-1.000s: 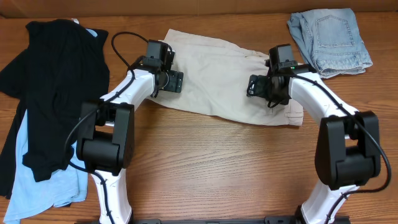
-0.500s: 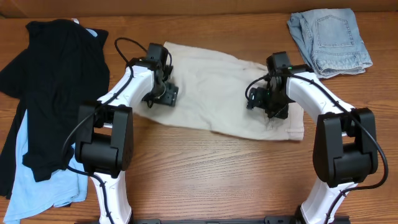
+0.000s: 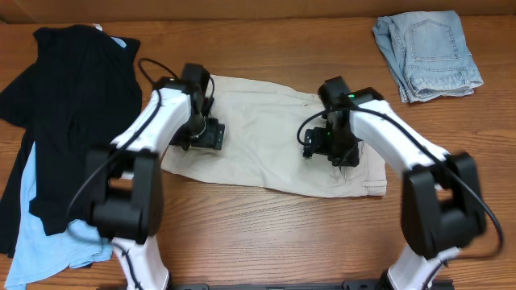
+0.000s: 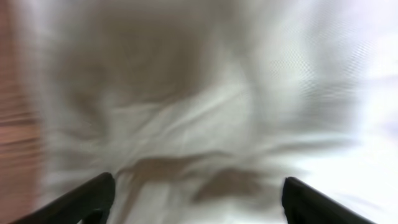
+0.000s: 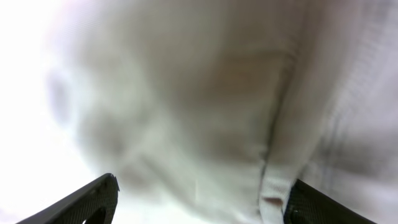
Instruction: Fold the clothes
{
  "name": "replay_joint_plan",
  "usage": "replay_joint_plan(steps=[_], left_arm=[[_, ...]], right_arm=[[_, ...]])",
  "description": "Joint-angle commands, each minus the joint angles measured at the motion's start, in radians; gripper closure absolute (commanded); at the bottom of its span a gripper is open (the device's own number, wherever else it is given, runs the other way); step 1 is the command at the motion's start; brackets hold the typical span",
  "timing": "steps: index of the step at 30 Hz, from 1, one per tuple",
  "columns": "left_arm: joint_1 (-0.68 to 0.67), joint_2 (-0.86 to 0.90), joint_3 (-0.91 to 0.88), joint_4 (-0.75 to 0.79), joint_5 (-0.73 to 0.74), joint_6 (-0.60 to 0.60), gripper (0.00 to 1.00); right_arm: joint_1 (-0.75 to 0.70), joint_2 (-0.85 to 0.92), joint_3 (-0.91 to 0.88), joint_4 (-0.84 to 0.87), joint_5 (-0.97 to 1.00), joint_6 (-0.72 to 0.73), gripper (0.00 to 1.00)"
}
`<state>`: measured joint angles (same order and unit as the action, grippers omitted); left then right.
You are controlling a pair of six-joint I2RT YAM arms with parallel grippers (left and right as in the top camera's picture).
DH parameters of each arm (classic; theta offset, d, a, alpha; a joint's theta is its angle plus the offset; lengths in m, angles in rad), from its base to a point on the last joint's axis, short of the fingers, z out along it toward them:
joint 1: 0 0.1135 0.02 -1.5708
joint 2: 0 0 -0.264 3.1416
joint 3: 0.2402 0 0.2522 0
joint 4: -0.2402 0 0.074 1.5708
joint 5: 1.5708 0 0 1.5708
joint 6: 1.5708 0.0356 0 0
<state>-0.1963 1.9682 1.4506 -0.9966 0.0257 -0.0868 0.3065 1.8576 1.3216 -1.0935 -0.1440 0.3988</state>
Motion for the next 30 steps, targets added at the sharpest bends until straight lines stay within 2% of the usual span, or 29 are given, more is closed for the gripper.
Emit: replay_joint_plan(steps=[1, 4, 9, 13, 19, 30], left_arm=[[0.002, -0.185, 0.005, 0.023, 0.015, -0.009, 0.00], [0.002, -0.264, 0.005, 0.052, 0.015, 0.015, 0.00], [0.002, -0.304, 0.005, 0.114, 0.016, 0.020, 0.00], [0.002, -0.296, 0.005, 0.150, 0.015, 0.051, 0.00], [0.002, -0.293, 0.005, 0.175, 0.015, 0.115, 0.00], [0.002, -0.293, 0.005, 0.190, 0.015, 0.118, 0.00]], right_arm=[[-0.028, -0.160, 0.002, -0.023, -0.006, 0.021, 0.12], [-0.077, -0.245, 0.002, -0.047, 0.001, -0.006, 0.00], [-0.203, -0.254, -0.015, -0.062, 0.005, -0.094, 0.00], [-0.330, -0.227, -0.093, 0.024, -0.013, -0.175, 0.00], [-0.480, -0.209, -0.183, 0.155, -0.172, -0.320, 0.00], [-0.518, -0.149, -0.338, 0.373, -0.278, -0.346, 0.00]])
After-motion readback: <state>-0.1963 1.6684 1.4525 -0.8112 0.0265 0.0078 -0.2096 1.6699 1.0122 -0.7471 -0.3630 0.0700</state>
